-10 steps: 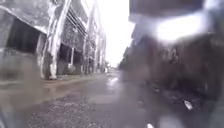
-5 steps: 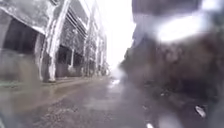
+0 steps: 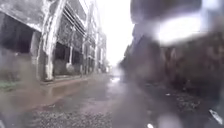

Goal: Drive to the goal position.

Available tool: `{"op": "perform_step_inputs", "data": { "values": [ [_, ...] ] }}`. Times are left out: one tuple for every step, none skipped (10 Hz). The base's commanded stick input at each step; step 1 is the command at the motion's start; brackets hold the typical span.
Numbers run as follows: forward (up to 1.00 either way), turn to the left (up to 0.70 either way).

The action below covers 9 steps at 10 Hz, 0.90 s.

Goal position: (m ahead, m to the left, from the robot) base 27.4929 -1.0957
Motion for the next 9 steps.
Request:
{"op": "perform_step_inputs", "data": {
  "values": [
    [0.50,0.02],
    [0.50,0.02],
    [0.50,0.02],
    [0.50,0.02],
    [0.50,0.02],
    [0.50,0.02],
    [0.50,0.02],
    [0.50,0.02],
    [0.50,0.02]
  ]
}}
